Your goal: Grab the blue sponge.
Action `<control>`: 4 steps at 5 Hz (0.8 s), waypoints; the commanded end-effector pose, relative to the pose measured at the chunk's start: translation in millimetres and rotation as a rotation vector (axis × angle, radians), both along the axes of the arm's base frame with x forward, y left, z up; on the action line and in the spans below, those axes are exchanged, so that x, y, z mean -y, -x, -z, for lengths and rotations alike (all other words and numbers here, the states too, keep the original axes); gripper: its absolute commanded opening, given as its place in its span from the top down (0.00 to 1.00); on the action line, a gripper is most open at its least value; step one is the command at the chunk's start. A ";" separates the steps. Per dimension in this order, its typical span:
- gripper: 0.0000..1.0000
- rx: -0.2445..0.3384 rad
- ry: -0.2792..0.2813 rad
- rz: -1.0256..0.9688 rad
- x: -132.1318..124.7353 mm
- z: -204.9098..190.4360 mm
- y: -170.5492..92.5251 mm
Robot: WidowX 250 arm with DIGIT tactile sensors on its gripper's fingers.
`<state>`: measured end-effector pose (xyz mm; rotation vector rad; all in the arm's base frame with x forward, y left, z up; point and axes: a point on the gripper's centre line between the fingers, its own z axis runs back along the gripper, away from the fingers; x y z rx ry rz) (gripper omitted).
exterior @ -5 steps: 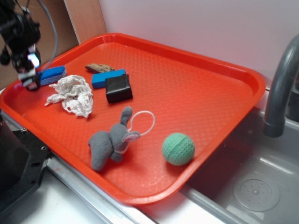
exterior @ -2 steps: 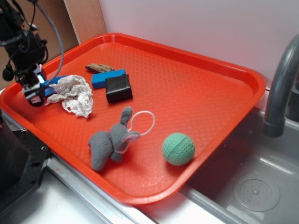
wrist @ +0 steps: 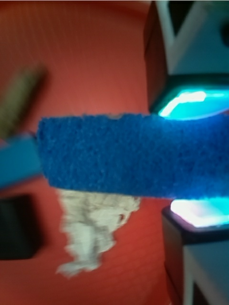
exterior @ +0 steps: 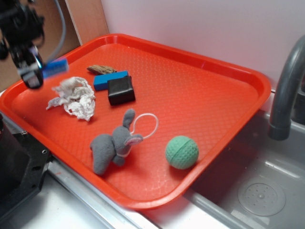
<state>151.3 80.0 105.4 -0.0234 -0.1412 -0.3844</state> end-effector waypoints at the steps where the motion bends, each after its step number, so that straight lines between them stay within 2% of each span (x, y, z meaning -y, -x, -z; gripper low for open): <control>1: 1.00 0.131 0.090 -0.238 19.6 -105.3 -19.1; 2: 1.00 0.115 0.064 -0.188 50.1 -127.8 -40.7; 3: 1.00 0.118 0.057 -0.160 68.2 -132.6 -53.4; 4: 1.00 0.135 0.001 -0.120 85.5 -128.9 -55.6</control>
